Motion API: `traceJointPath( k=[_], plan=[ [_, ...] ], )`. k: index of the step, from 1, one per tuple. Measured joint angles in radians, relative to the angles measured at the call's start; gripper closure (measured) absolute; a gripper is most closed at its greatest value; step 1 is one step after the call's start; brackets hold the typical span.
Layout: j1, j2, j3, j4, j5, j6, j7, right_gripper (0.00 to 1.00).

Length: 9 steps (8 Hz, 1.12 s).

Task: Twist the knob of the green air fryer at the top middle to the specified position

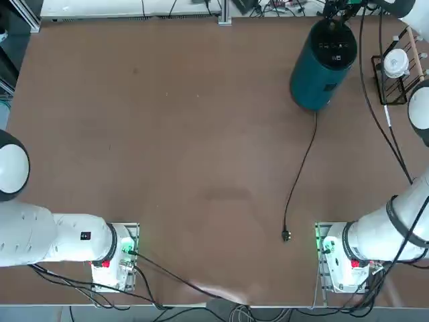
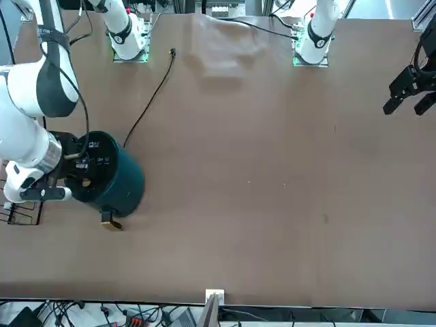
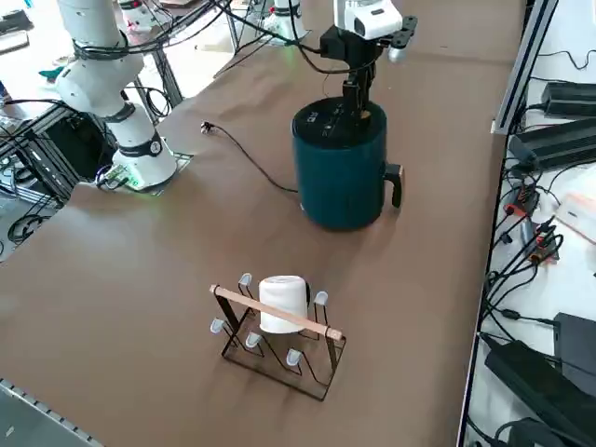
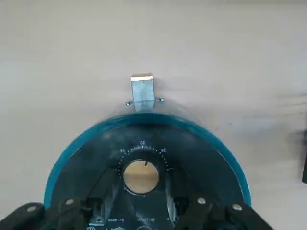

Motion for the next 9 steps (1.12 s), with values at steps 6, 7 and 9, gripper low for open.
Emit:
traceJointPath(
  k=[6,7,9],
  plan=[
    [0.000,0.004,0.000,0.000,0.000,0.016,0.000,0.36],
    [0.000,0.008,0.000,0.000,0.000,0.017,0.000,0.39],
    [0.000,0.012,0.000,0.000,0.000,0.018,0.000,0.44]
  ],
)
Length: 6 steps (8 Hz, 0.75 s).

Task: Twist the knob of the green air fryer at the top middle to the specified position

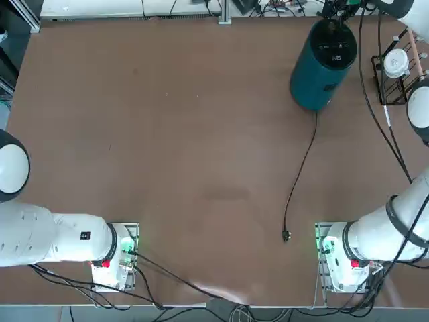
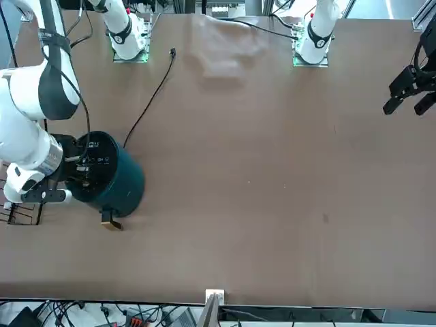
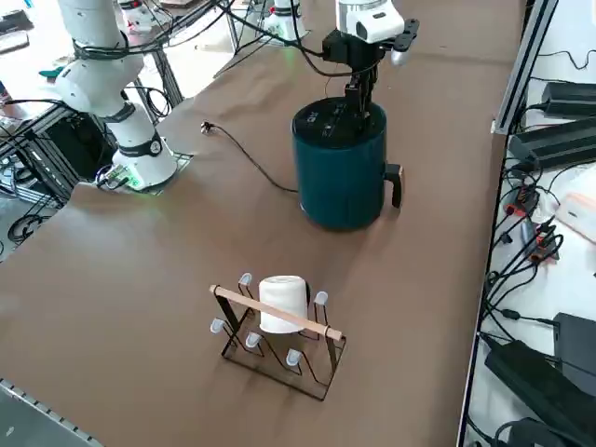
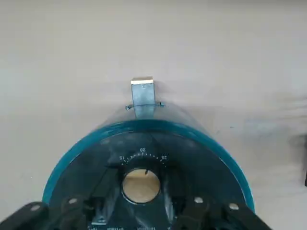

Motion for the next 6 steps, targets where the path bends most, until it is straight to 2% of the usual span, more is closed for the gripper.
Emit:
traceJointPath(
  k=[1,2,6],
  plan=[
    [0.000,0.000,0.000,0.000,0.000,0.000,0.000,0.46],
    [0.000,0.000,0.001,0.001,0.000,0.000,0.000,0.55],
    [0.001,0.000,0.001,0.001,0.000,0.000,-0.001,0.55]
  ],
)
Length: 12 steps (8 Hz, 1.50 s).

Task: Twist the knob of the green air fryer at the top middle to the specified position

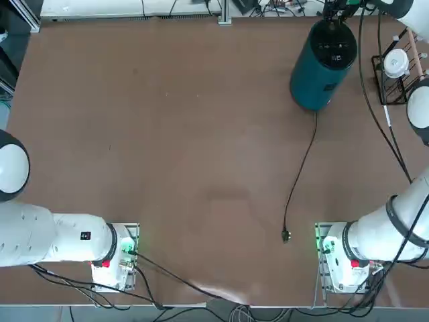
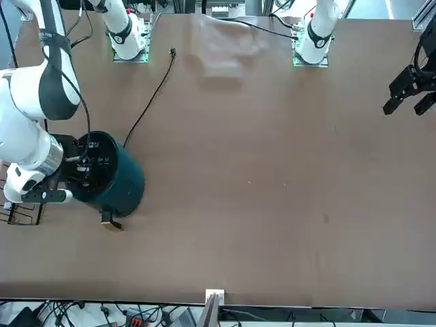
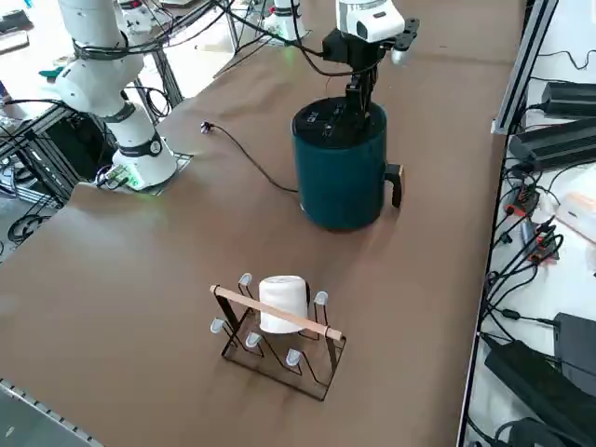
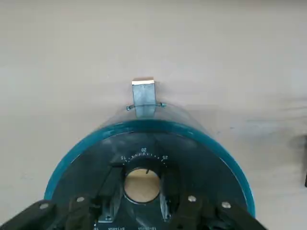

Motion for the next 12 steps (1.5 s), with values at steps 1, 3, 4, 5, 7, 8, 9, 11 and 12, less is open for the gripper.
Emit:
traceJointPath(
  k=[1,3,4,5,7,8,9,11,12],
  plan=[
    [0.000,0.000,0.000,0.000,0.000,0.000,0.000,0.55],
    [0.000,0.000,0.000,0.000,0.000,0.000,0.000,0.55],
    [0.000,0.000,0.000,0.000,0.000,0.000,-0.001,0.55],
    [0.000,0.000,0.000,0.000,0.000,0.000,-0.016,0.55],
    [0.000,0.000,0.000,0.000,0.000,-0.001,-0.117,0.55],
    [0.000,0.000,0.000,0.000,0.000,-0.001,-0.200,0.55],
    [0.000,0.000,0.000,0.000,0.001,-0.001,-0.291,0.55],
    [-0.001,0.000,0.000,0.000,0.000,-0.001,-0.464,0.55],
    [-0.001,0.000,0.000,0.000,0.000,-0.001,-0.541,0.55]
  ],
)
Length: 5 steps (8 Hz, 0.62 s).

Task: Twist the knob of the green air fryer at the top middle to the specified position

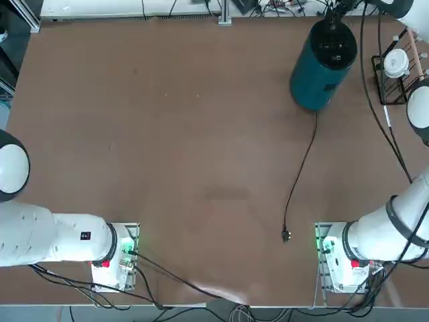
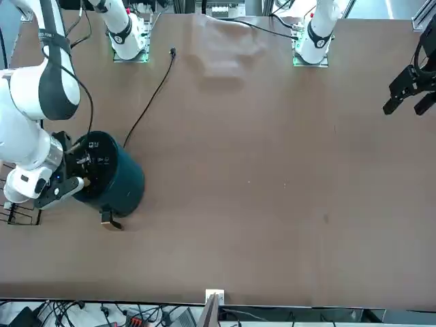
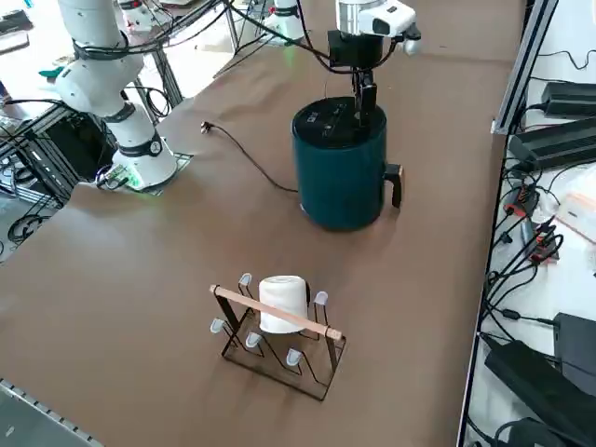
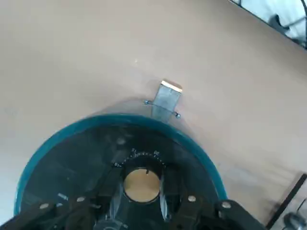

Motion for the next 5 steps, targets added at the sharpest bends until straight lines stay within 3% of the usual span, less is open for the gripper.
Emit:
traceJointPath(
  k=[5],
  plan=[
    [0.003,0.000,0.005,0.000,-0.028,-0.003,-0.272,0.55]
  ],
)
